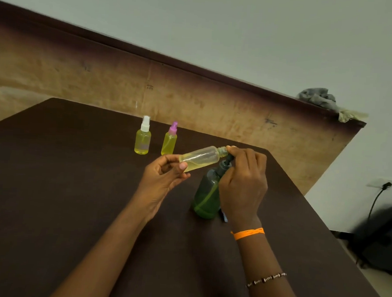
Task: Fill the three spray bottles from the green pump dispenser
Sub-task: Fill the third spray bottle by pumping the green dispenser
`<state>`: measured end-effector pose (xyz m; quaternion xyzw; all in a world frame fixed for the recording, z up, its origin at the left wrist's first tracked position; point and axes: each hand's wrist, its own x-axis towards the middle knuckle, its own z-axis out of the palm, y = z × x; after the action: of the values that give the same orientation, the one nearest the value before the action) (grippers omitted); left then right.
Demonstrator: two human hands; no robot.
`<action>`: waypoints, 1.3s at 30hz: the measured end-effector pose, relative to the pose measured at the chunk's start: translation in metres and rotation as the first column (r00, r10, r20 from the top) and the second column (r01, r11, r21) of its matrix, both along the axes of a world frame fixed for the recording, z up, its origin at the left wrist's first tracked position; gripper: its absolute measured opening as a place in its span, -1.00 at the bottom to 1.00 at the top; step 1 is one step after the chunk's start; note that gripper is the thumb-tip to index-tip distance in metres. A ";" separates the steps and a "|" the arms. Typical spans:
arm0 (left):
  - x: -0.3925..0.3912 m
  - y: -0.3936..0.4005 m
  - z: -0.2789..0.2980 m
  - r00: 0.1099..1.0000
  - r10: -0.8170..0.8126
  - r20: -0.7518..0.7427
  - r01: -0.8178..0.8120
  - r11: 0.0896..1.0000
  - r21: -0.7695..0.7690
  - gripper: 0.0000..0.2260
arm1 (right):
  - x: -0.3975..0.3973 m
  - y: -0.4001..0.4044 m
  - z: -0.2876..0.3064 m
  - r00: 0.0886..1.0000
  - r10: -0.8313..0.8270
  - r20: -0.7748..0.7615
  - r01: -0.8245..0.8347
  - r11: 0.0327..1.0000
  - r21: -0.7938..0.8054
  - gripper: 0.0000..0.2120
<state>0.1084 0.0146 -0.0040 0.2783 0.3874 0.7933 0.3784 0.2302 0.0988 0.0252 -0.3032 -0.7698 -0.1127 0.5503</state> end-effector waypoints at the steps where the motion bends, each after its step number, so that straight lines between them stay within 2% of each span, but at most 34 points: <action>1: 0.000 0.000 0.000 1.000 0.000 -0.002 0.000 1.000 0.001 -0.85 | 0.001 0.002 0.006 1.000 0.008 0.027 -0.009 1.000 0.011 -0.69; 4: 0.000 0.000 0.001 1.000 -0.003 -0.012 0.003 1.000 0.003 -0.81 | 0.003 0.005 0.013 0.999 0.019 0.046 -0.020 1.000 0.015 -0.70; 10: -0.001 0.003 0.000 1.000 0.010 0.027 -0.010 1.000 0.013 -0.82 | -0.004 0.000 -0.021 0.997 0.008 -0.081 -0.009 1.000 -0.008 -0.63; 13: -0.001 0.000 0.001 1.000 -0.002 0.027 0.002 1.000 0.006 -0.76 | -0.003 0.000 -0.012 0.998 0.012 -0.063 -0.012 1.000 -0.008 -0.64; 19: 0.002 0.000 0.000 1.000 -0.013 0.006 0.013 1.000 0.015 -0.86 | 0.005 0.006 0.017 1.000 0.019 0.009 -0.019 1.000 -0.004 -0.68; 22: 0.002 0.001 -0.001 1.000 -0.012 0.003 0.012 1.000 0.020 -0.88 | 0.000 0.000 -0.002 0.997 0.053 -0.062 -0.054 0.998 -0.023 -0.64; 26: 0.000 0.002 -0.002 1.000 -0.014 0.000 0.014 1.000 0.010 -0.80 | -0.004 -0.003 -0.028 0.997 0.038 -0.067 -0.041 0.998 -0.042 -0.58; 29: 0.000 0.002 -0.002 1.000 -0.017 0.006 0.017 1.000 0.007 -0.84 | -0.002 -0.003 -0.016 0.999 0.041 -0.026 -0.042 0.999 -0.032 -0.57; 33: -0.002 0.003 -0.001 1.000 -0.007 0.007 0.007 1.000 0.006 -0.88 | 0.004 0.003 0.009 0.992 0.129 -0.010 -0.129 0.992 -0.009 -0.66; 36: -0.003 0.003 -0.001 1.000 -0.012 0.004 0.012 1.000 0.005 -0.78 | 0.001 0.005 0.004 0.987 0.146 -0.062 -0.146 0.989 0.003 -0.68; 39: -0.004 0.004 -0.002 1.000 -0.022 -0.014 0.022 1.000 0.014 -0.78 | -0.004 0.004 -0.018 0.979 0.147 -0.142 -0.146 0.989 0.016 -0.68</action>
<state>0.1049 0.0185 -0.0064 0.2909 0.3813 0.7899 0.3823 0.2265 0.1025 0.0069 -0.2514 -0.7484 -0.0523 0.6116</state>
